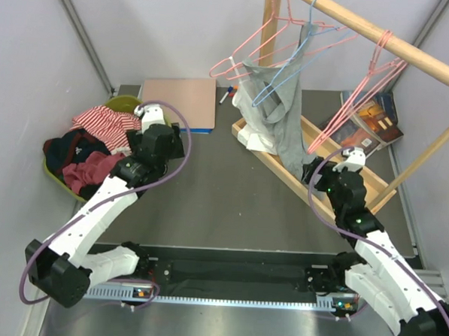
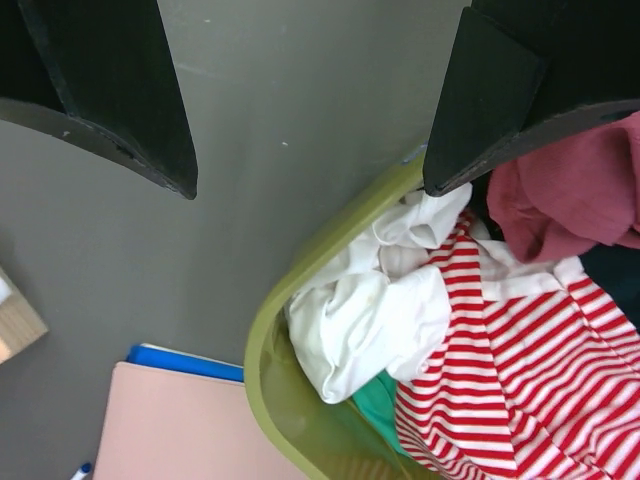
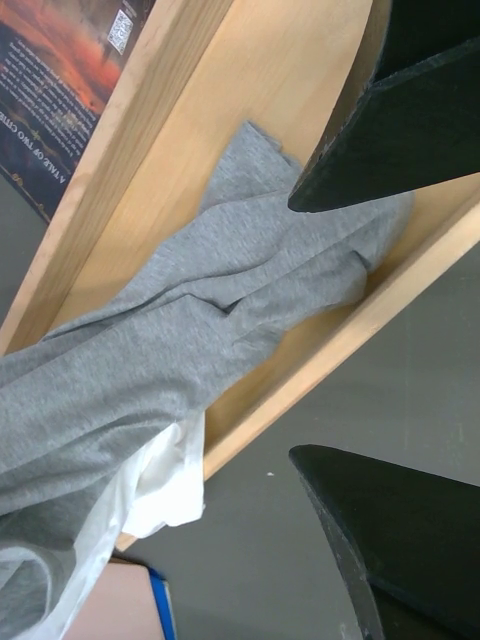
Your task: Place the tank top on the hanger
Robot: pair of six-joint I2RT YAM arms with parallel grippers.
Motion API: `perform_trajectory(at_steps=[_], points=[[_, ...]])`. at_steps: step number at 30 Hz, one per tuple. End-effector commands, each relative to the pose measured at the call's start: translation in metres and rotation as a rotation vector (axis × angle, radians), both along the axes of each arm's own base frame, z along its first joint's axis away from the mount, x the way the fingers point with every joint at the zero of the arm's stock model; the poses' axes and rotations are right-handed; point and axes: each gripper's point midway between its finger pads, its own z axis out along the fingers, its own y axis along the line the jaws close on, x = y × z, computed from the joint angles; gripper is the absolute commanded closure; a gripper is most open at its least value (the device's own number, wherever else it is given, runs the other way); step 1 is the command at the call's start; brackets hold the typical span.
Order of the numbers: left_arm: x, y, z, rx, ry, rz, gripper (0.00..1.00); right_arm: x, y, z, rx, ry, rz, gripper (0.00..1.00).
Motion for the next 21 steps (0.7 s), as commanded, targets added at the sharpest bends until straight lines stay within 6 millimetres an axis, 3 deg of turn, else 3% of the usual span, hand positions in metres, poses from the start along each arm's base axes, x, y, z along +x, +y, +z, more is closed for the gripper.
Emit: perform_trajectory(at_steps=[1,2,4,5,8,13,17,20,21], points=[[0.006,0.022,0.013,0.121,0.047,0.072,0.01,0.016,0.005,0.027,-0.022,-0.05,0.014,0.0],[0.01,0.043,0.024,0.095,0.039,0.153,0.01,0.018,0.007,0.03,-0.023,-0.06,0.018,0.0],[0.008,0.063,0.014,0.037,0.122,0.21,0.01,0.021,0.009,0.028,-0.027,-0.059,0.029,0.0],[0.008,0.093,0.013,-0.041,0.124,0.332,0.01,0.022,0.011,0.029,-0.021,-0.068,0.035,0.0],[0.008,0.116,0.014,-0.13,0.128,0.404,0.01,0.024,0.018,0.026,-0.019,-0.063,0.067,0.0],[-0.006,0.136,0.005,-0.152,0.174,0.505,0.02,0.028,0.027,0.018,-0.018,-0.038,0.108,0.0],[-0.029,0.143,-0.008,-0.143,0.23,0.539,0.06,0.03,0.031,0.015,-0.006,-0.027,0.122,0.0],[-0.037,0.147,-0.023,-0.18,0.24,0.552,0.15,0.03,0.033,0.009,-0.001,-0.01,0.128,0.0],[-0.036,0.147,-0.025,-0.199,0.232,0.551,0.24,0.03,0.033,0.009,0.0,-0.008,0.129,0.0]])
